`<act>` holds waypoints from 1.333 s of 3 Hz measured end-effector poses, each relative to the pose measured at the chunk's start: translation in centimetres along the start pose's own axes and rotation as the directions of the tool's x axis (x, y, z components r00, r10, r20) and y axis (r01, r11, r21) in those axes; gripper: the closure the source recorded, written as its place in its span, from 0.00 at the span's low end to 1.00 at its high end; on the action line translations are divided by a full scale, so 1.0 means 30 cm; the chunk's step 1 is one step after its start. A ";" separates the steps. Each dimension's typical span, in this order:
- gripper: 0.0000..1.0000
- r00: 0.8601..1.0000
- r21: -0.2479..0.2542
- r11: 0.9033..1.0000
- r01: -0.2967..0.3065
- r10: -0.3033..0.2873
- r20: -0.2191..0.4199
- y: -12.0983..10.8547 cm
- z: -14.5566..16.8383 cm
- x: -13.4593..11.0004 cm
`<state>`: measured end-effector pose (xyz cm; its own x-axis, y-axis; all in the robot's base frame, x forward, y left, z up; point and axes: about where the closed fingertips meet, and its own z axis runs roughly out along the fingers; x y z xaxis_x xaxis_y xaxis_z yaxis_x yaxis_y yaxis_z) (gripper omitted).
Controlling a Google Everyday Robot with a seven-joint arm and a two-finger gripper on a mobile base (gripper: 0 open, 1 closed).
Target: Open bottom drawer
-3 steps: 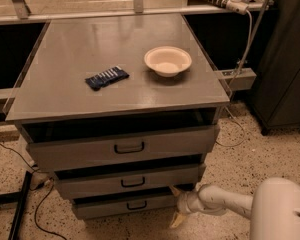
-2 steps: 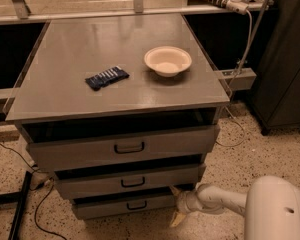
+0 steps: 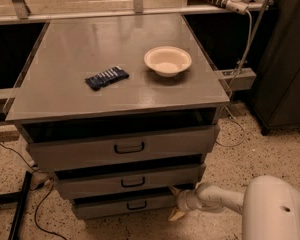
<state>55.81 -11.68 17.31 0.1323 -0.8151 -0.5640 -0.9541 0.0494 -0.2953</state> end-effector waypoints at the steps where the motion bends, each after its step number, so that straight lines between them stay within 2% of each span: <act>1: 0.41 1.000 0.000 1.000 0.000 0.000 0.000 0.000 0.000 0.000; 3: 0.88 1.000 0.000 1.000 0.000 0.000 0.000 -0.006 -0.015 -0.011; 4: 1.00 1.000 0.000 1.000 0.000 0.000 0.000 -0.012 -0.031 -0.022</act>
Offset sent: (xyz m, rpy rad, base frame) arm 0.0000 0.0000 0.0000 0.0000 0.0000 0.0000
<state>55.80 -11.70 18.49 0.1322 -0.8151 -0.5640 -0.9541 0.0495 -0.2952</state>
